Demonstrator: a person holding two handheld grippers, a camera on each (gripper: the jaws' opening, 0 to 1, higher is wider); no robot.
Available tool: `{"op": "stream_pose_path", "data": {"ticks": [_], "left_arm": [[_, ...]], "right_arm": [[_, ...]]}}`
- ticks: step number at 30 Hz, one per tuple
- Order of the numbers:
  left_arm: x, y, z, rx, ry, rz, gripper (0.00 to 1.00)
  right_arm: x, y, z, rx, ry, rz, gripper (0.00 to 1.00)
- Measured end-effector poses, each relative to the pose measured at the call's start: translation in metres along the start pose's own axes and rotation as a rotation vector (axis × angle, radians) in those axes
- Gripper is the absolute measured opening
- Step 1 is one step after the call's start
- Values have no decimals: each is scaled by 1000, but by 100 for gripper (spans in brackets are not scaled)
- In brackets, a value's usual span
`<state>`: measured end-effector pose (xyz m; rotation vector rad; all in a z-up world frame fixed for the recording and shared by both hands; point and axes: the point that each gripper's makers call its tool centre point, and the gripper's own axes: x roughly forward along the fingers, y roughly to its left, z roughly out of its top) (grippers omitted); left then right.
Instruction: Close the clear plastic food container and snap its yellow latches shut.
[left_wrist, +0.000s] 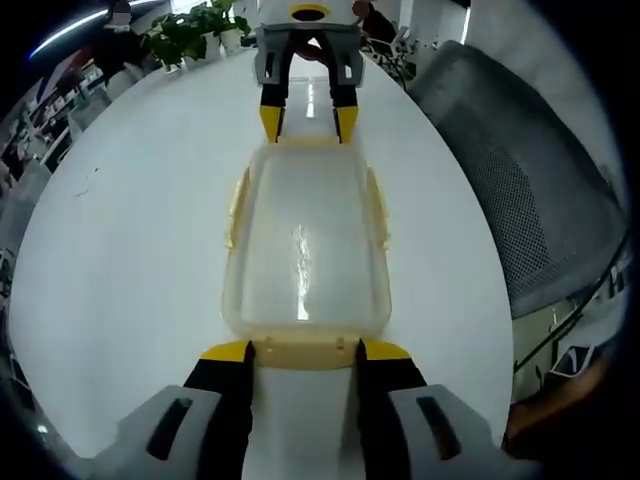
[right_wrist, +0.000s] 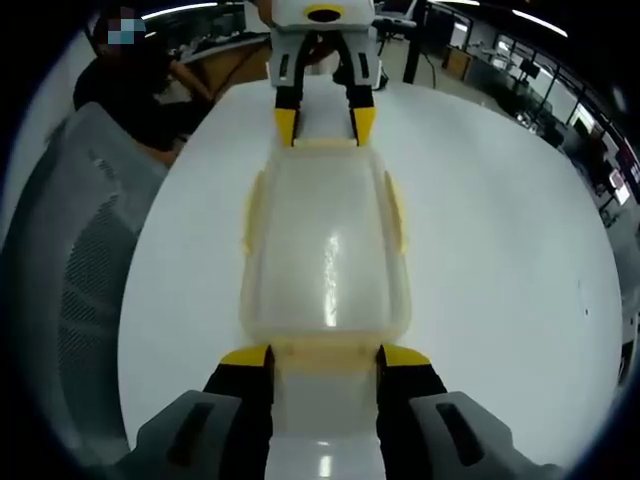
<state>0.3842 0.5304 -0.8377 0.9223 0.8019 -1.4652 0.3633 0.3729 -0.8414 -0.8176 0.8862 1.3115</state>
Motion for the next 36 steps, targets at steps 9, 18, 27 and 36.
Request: {"op": "stream_pose_path", "data": {"ticks": [9,18,27,36], "left_arm": [[-1,-2,0,-14,-11,28,39],[-1,-1,0,-19,4,58,38],[-1,-1,-1,-26,26,66,38],[-2,-1,0,-26,37,74,38]], "right_arm": [[1,0,-1,-4,10,4,38],[0,0,-1,0,4,3,38],[1,-1,0,-2,4,6,38],[1,-1,-1,0,-8,4,38]]}}
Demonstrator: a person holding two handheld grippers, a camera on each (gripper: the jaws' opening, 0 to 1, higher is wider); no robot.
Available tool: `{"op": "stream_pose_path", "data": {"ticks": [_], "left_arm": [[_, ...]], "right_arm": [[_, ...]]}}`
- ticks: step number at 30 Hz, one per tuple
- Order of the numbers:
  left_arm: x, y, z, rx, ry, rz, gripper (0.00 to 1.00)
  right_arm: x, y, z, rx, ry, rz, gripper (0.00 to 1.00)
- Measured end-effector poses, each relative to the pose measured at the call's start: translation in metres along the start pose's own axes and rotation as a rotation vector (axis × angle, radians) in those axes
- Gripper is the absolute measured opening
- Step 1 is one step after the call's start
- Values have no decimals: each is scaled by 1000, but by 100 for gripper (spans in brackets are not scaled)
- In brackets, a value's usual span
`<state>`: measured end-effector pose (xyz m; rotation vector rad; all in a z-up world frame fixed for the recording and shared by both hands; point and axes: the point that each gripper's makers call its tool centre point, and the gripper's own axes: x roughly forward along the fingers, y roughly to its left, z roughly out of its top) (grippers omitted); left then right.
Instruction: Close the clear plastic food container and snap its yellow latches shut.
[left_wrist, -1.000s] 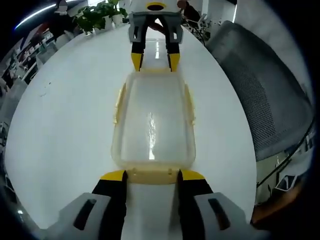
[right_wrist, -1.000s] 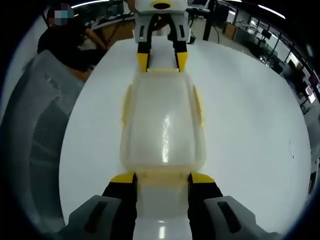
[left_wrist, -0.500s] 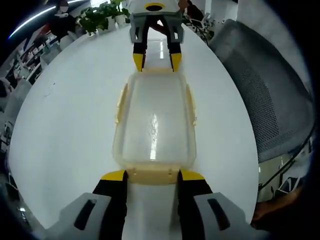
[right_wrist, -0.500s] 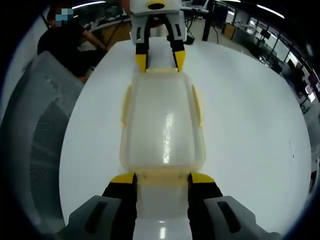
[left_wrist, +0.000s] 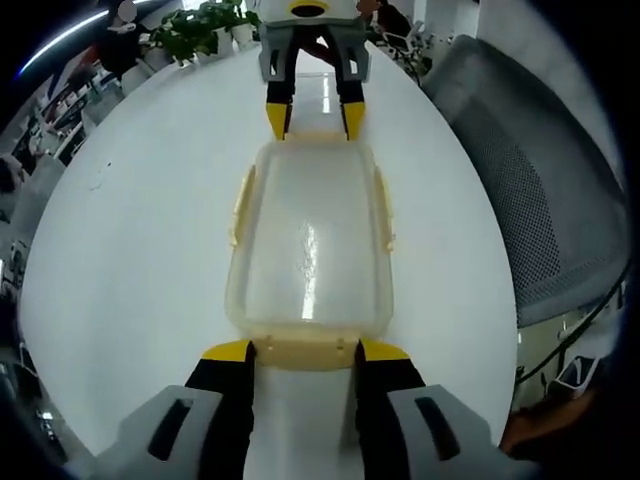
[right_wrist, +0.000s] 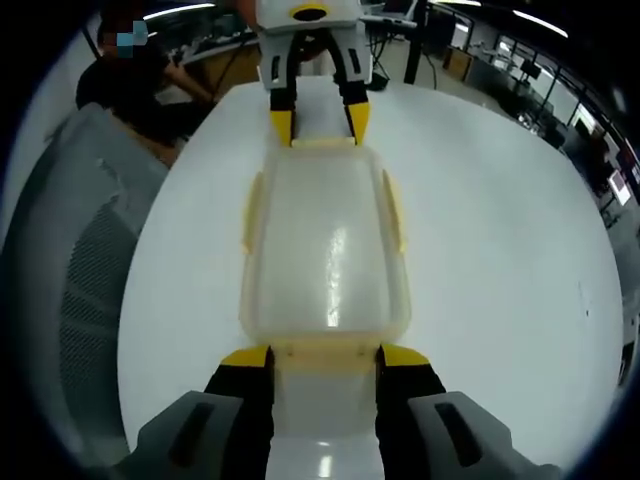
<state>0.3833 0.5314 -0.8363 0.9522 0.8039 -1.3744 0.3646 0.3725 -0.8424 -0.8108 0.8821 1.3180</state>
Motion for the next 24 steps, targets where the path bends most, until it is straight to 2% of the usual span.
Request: {"op": "stream_pose_path", "data": {"ticks": [11,24], "left_arm": [[-1,0,0,-5,22,18,38],[-18,4,13,9,27,60,38]], "right_arm": [[0,-2,0,-14,4,5,38],[-21,-5,5,-32,-23,-24,38]]}}
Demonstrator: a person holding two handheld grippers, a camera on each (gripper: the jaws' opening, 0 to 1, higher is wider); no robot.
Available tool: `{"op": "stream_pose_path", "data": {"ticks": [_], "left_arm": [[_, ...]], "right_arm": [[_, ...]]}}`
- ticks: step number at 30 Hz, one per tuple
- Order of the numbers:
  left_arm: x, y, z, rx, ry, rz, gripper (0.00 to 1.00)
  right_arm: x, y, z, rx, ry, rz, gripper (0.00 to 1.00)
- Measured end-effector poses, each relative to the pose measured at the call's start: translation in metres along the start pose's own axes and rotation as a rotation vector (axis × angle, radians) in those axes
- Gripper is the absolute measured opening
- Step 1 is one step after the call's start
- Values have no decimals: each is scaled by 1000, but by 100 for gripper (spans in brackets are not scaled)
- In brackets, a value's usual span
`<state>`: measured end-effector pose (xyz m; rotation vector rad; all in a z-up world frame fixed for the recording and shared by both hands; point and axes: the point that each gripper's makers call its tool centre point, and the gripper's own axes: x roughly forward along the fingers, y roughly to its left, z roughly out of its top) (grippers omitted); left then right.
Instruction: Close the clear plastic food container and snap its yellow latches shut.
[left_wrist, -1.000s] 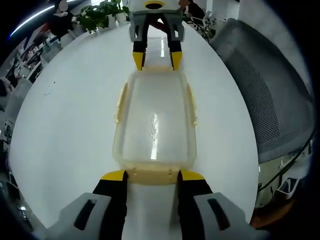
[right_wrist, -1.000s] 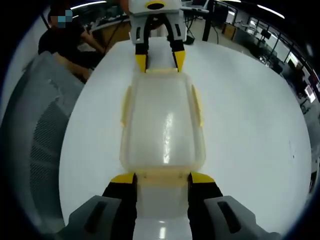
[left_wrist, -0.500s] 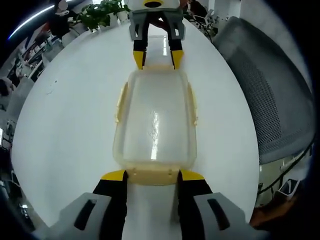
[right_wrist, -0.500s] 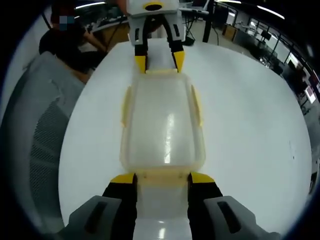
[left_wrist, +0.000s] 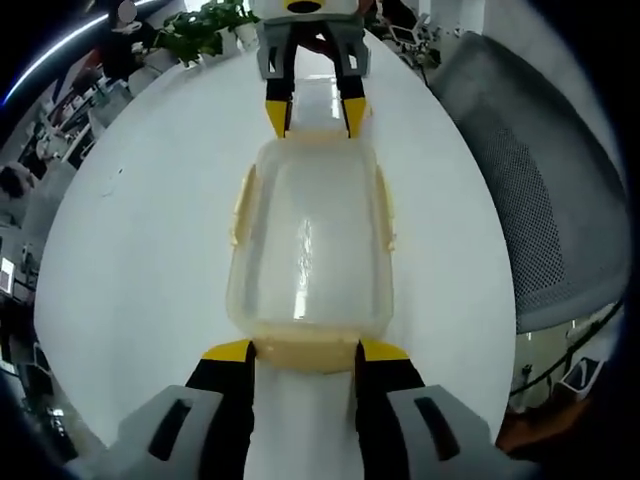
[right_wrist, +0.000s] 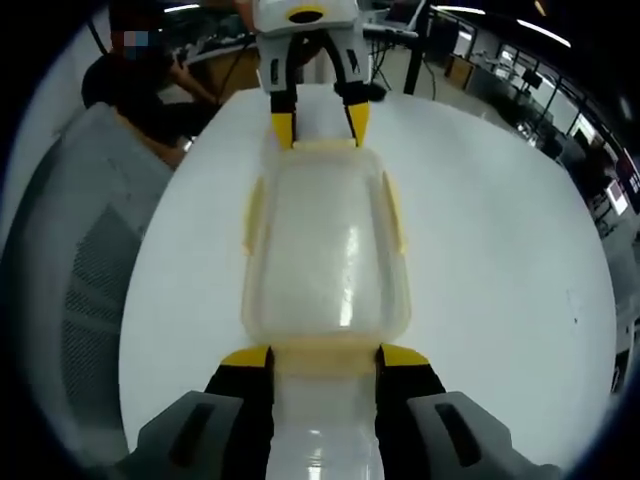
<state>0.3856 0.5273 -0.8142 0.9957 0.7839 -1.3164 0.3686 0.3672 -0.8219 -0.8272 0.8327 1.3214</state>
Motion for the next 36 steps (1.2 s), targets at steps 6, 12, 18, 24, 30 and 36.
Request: {"op": "stream_pose_path", "data": {"ticks": [6,12,18,24,30,36], "left_arm": [[-8,2,11,7,-12,17,38],[-15,2,21,3,-14,27,38],[-20,-1,32,-24,-17,26,38],[-27,-3,42,-24,-23,40,38],[-30,-6,53,-34,-37,41,38],[-32,-9,68,-32,-48,37,38]], "right_arm": [[-12,-2,-1,-7,-8,-13,38],[-24,-3,-2,-18,-3,-19,38],[-35,-2,-4,-40,1,-27,38],[-49,-2,-6,-41,2,-33,38],[-59,1,-10,-53,10,-33,38],[-71,4,-19,-46,21,-24,38]]}}
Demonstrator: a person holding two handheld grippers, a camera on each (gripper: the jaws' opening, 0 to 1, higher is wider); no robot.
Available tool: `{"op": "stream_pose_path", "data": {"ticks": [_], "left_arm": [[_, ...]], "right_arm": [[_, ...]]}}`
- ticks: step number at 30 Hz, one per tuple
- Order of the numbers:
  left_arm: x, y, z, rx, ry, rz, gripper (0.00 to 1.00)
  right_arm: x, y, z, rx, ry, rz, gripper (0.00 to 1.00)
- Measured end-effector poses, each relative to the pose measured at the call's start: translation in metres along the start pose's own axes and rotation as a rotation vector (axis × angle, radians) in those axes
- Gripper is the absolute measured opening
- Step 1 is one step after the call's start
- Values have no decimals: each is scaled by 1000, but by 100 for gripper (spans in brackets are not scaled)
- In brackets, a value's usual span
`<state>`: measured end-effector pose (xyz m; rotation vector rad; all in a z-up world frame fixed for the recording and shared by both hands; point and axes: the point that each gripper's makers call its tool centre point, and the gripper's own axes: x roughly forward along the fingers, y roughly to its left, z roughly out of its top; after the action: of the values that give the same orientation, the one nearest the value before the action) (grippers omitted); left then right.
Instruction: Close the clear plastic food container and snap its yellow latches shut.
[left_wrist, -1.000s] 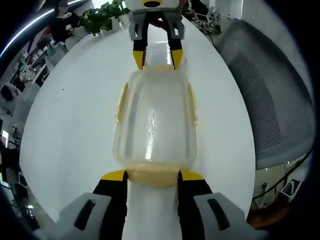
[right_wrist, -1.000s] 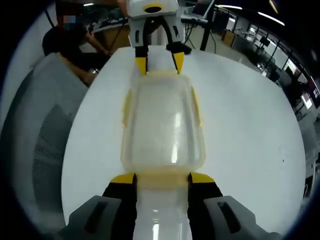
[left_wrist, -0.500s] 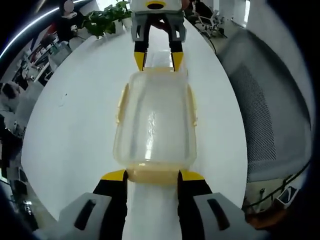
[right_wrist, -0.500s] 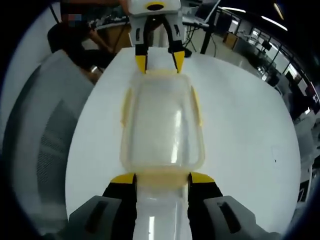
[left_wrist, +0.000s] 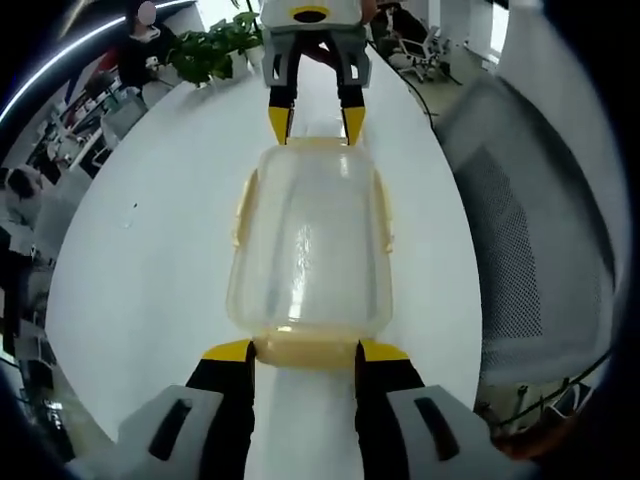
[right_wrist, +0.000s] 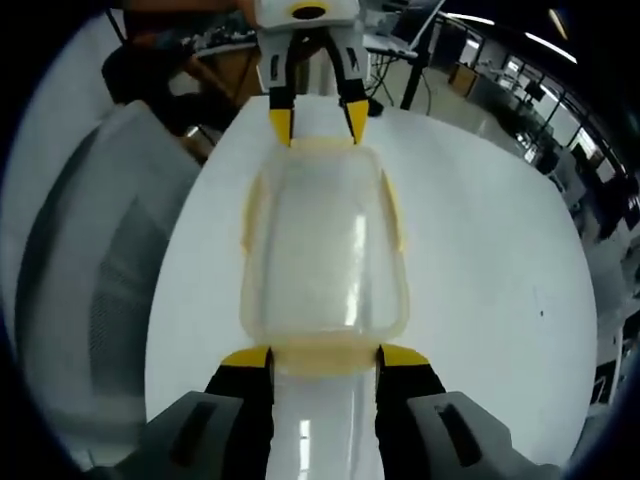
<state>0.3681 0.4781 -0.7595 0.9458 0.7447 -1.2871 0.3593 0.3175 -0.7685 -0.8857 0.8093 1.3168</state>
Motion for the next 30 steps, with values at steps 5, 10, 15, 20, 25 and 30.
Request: {"op": "stream_pose_path", "data": {"ticks": [5,10,15,20,25,30], "left_arm": [[3,-2,9,2,-6,-7,38],[4,-6,20,8,-15,-13,38],[6,-8,30,11,-24,-17,38],[11,-10,38,16,-33,-23,38],[17,-9,47,18,-38,-26,38],[22,-10,55,15,-43,-31,38]], "right_arm": [[-6,4,-8,4,7,-2,38],[-11,8,-16,-3,21,-9,38],[-19,9,-24,9,23,-12,38],[-25,12,-31,16,25,-13,38],[-29,11,-41,18,44,-15,38],[-31,11,-51,18,56,-13,38]]}}
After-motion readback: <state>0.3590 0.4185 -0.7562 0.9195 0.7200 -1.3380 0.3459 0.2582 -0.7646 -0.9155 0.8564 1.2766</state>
